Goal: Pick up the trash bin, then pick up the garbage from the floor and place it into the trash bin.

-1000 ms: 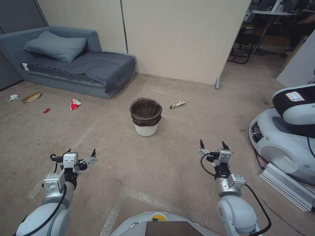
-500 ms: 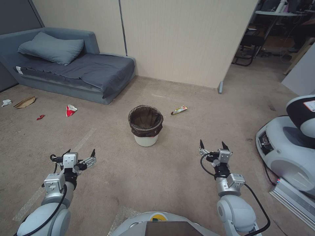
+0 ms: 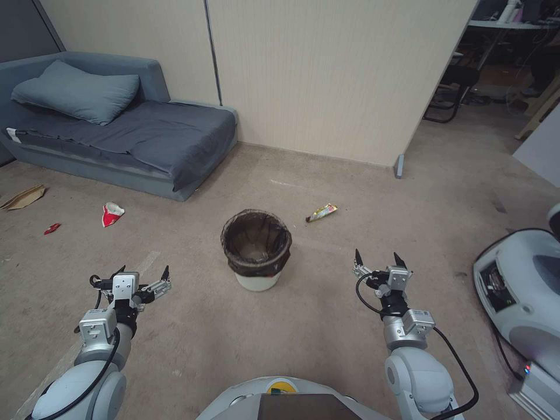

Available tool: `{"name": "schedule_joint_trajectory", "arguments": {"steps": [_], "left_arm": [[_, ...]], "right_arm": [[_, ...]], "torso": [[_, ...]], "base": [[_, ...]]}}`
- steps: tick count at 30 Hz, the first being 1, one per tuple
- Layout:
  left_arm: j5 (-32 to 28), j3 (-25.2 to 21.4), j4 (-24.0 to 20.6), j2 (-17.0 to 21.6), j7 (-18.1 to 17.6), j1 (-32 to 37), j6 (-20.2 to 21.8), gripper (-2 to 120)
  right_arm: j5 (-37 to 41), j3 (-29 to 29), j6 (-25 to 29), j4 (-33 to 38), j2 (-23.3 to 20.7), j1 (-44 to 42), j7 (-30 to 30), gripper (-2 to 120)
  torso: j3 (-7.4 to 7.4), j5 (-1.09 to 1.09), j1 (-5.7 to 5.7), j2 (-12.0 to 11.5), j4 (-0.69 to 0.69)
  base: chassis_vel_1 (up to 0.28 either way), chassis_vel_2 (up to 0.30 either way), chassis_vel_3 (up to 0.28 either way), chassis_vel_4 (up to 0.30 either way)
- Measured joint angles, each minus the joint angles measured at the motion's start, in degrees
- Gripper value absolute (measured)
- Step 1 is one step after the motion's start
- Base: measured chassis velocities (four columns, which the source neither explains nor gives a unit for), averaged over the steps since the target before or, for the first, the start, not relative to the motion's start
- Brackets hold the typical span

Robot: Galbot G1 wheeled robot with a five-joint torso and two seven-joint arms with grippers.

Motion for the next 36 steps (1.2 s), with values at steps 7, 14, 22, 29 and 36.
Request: {"name": "schedule_joint_trajectory", "arguments": {"steps": [7,14,22,29,36], "left_arm": [[0.02,-0.06,0.33,-0.1,0.02,-0.06,-0.23,100],[0.12,-0.07,0.8,-0.21,-0.03,-0.45,-0.34,100],[-0.98,0.48,-0.56,0.63,0.67,-0.84,1.99,100],[-5.49,1.21,-3.13,3.21,2.24,-0.89,9.83,100],[-13.33,2.61,-6.03,7.29,1.97,-1.44,17.94,100]], "right_arm": [[0.01,-0.02,0.04,-0.23,0.0,0.16,-0.12,100],[-0.07,-0.03,2.1,-0.78,0.09,0.54,-0.91,100],[-0.44,-0.11,1.87,-1.2,0.04,0.72,-0.99,100],[-0.89,0.19,1.45,-1.83,-0.06,0.49,-0.99,100],[-0.97,0.7,1.45,-2.25,-0.17,0.22,-0.96,100]], "torso": [[0.0,0.02,0.0,0.0,-0.01],[0.01,0.0,0.01,0.0,0.01],[-0.01,0.0,0.0,0.0,0.01],[-0.01,0.01,-0.01,0.0,0.01],[-0.01,0.0,0.0,0.0,0.03]], "base": [[-0.262,0.26,0.252,-0.26],[-0.231,0.241,0.251,-0.231],[-0.048,0.066,0.058,-0.058],[0.02,-0.021,-0.025,0.016],[0.0,0.0,0.0,0.0]]}}
